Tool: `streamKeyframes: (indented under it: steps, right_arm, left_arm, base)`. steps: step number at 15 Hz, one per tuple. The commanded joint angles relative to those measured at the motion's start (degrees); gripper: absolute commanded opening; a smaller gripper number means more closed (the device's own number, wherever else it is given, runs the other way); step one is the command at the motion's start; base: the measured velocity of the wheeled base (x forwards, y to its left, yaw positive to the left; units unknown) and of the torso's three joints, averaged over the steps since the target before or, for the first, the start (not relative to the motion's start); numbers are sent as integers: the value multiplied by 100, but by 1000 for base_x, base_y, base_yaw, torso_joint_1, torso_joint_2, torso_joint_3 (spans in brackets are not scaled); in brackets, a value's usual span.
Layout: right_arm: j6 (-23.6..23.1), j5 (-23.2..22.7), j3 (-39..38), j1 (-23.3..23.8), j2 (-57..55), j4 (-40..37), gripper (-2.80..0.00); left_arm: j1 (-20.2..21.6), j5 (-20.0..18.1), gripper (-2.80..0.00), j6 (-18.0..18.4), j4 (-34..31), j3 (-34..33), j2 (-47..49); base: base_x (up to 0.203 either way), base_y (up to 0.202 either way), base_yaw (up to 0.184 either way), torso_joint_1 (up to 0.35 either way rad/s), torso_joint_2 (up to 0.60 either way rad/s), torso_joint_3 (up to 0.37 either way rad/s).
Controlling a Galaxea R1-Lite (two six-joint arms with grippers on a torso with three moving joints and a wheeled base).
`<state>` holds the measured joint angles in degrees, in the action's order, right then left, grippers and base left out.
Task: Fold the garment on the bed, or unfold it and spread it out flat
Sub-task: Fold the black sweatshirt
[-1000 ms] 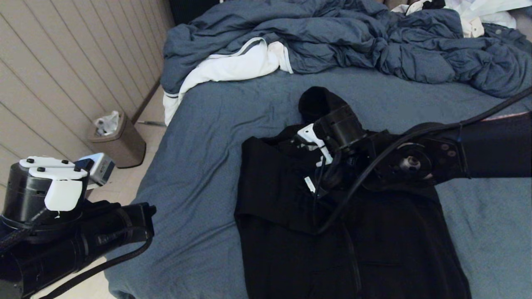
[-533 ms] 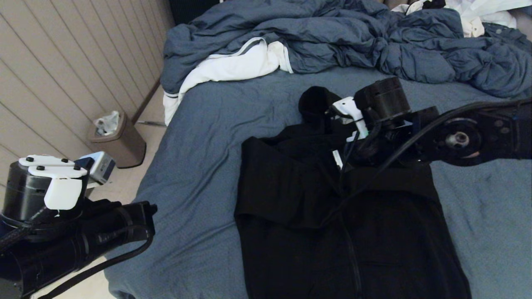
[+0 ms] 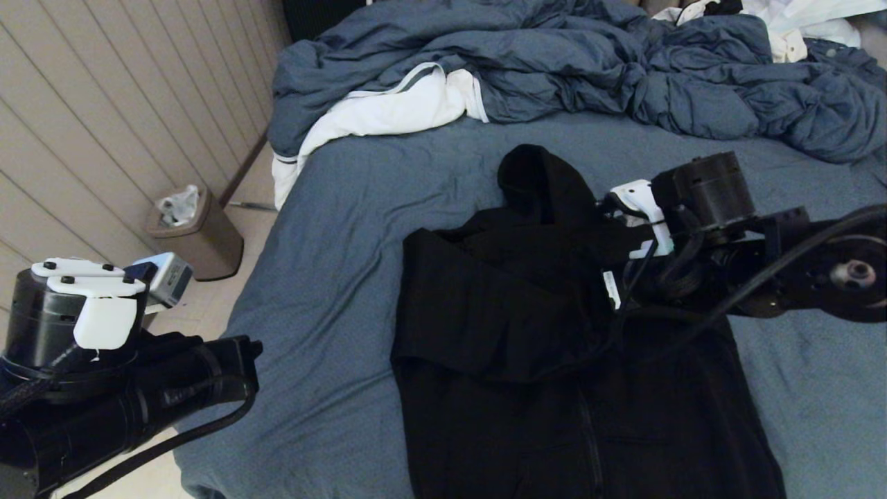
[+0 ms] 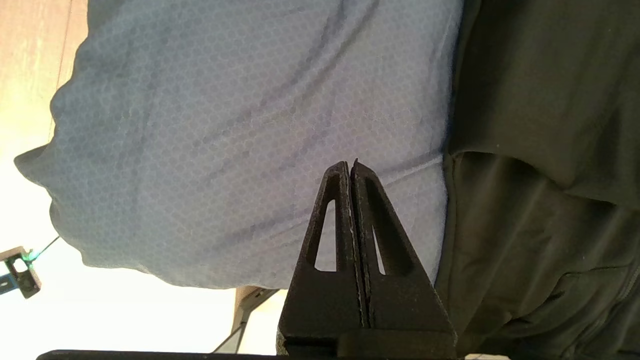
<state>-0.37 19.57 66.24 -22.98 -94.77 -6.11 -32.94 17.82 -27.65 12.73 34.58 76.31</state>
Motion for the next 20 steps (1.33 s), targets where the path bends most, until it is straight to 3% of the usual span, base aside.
streamKeyframes:
  steps: [1, 8, 12, 20]
  right_arm:
    - [18, 8, -430, 4, 233, 111, -280]
    - [401, -25, -1339, 39, 338, 403, -280]
    - [407, -30, -1606, 31, 253, 1040, -280]
    - [396, -67, -2001, 31, 582, 1068, -280]
  left_arm:
    - [-2, 4, -280, -13, 11, -13, 15]
    - [-20, -42, -280, -13, 11, -22, 50]
    - [-28, -35, -280, -13, 11, -31, 50]
    - [-81, -42, -280, -13, 10, -31, 50]
  base:
    - [0, 0, 0, 0, 0, 0]
    - [0, 0, 0, 0, 0, 0]
    - [0, 0, 0, 0, 0, 0]
    - [0, 0, 0, 0, 0, 0]
